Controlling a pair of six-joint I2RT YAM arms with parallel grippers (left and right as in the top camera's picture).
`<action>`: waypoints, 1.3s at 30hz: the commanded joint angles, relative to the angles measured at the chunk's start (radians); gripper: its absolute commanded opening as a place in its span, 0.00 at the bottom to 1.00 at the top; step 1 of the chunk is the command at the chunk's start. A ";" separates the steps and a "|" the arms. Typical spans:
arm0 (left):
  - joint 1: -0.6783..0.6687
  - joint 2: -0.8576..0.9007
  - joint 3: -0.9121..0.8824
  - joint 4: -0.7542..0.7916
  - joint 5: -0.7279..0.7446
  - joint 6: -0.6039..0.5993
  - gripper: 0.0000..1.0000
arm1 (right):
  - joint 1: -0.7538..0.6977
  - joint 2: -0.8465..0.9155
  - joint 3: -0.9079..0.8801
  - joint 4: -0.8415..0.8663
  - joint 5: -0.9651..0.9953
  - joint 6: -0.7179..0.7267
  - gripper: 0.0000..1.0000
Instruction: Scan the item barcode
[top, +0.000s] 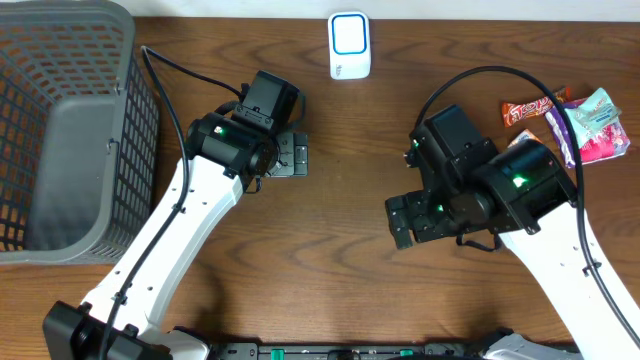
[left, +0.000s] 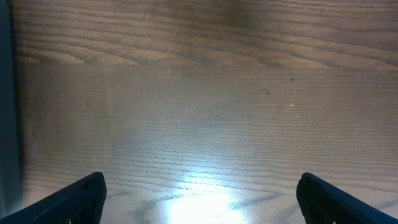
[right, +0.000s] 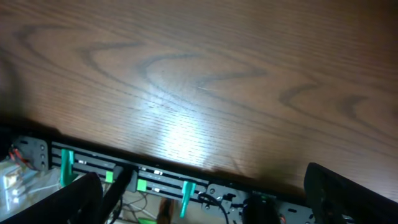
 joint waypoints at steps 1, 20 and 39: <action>0.000 0.000 -0.002 -0.006 -0.019 -0.005 0.98 | 0.008 -0.051 -0.005 0.003 0.048 0.014 0.99; 0.000 0.000 -0.002 -0.006 -0.019 -0.005 0.98 | 0.008 -0.496 -0.111 0.111 0.204 0.032 0.99; 0.000 0.000 -0.002 -0.006 -0.019 -0.005 0.98 | -0.111 -1.058 -0.927 0.777 0.213 -0.077 0.99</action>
